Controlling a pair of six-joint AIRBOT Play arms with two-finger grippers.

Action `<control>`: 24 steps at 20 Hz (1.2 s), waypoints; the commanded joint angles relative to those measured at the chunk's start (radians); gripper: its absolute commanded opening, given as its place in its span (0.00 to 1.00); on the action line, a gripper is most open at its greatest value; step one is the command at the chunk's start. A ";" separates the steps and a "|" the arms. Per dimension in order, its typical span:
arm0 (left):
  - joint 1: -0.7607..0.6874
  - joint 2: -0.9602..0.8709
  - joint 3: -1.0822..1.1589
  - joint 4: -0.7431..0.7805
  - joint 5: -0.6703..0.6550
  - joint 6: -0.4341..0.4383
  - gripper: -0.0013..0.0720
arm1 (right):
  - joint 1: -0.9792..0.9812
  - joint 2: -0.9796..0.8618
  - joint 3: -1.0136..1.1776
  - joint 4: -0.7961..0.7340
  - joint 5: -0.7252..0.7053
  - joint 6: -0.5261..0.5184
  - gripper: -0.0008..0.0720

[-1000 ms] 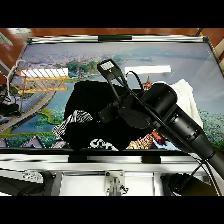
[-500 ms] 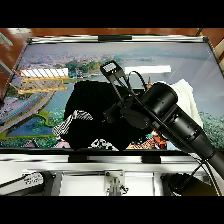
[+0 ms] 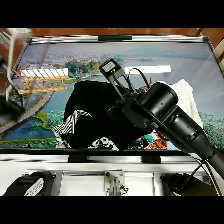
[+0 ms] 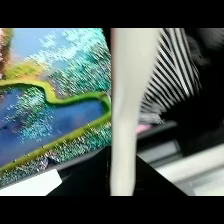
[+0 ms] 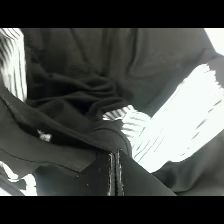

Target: Fold the shirts.

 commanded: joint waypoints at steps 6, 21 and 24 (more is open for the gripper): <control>-0.269 0.451 -0.466 0.188 -0.076 0.000 0.09 | 0.000 0.000 0.000 -0.077 0.004 -0.019 0.12; -0.516 0.597 -0.713 0.205 -0.011 0.040 0.09 | 0.001 0.000 0.000 -0.042 0.001 0.081 0.12; -0.540 0.625 -0.728 0.210 -0.012 0.013 0.09 | 0.001 0.000 0.000 -0.042 -0.003 0.116 0.12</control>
